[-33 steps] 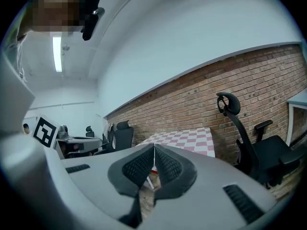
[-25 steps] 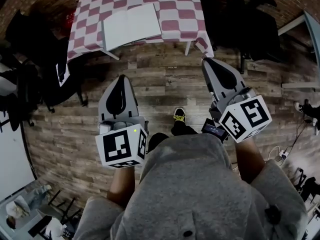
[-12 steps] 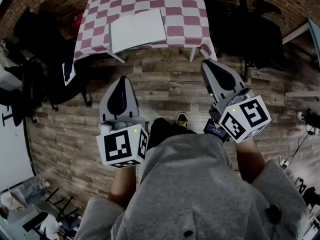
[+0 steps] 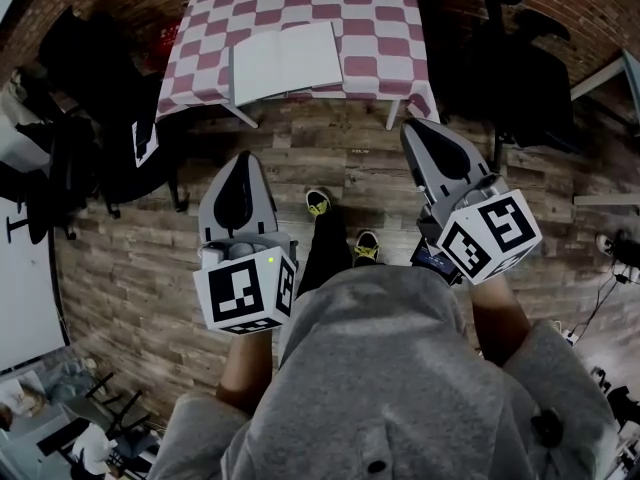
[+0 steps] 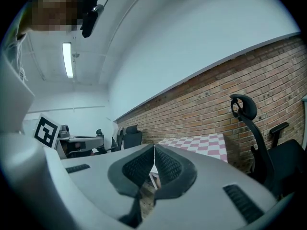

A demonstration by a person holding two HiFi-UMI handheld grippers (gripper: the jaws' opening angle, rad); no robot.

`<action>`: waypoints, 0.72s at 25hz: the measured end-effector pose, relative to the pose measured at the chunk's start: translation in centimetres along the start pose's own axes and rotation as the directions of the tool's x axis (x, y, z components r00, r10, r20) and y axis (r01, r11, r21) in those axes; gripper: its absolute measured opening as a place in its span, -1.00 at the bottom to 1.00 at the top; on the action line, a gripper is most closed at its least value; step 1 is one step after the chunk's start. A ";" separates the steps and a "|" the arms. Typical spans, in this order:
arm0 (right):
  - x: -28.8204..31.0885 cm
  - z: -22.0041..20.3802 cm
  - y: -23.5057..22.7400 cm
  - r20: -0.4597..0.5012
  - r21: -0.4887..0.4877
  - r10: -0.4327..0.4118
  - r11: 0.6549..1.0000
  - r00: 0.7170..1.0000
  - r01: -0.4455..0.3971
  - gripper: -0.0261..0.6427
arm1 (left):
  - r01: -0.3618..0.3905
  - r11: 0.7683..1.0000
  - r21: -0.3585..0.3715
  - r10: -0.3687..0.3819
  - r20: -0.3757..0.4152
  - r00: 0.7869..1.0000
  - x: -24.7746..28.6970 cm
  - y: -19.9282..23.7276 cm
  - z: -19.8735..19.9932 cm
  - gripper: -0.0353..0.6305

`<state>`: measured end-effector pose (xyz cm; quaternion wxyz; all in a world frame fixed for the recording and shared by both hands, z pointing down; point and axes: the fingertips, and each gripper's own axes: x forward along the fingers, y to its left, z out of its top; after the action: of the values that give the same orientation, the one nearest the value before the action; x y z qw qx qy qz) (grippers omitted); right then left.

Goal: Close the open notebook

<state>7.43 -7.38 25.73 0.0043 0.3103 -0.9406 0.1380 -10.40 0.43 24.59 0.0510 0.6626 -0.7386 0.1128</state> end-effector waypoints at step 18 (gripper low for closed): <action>6.2 -0.6 0.1 -0.023 0.031 0.027 0.999 0.999 -0.026 -0.85 | -0.010 0.998 -0.056 0.008 -0.038 0.999 4.9 5.0 -1.7 -0.88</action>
<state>2.30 -10.75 26.82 0.0087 0.2964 -0.9422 0.1559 -16.05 -3.42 26.80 0.0833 0.6552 -0.7435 0.1047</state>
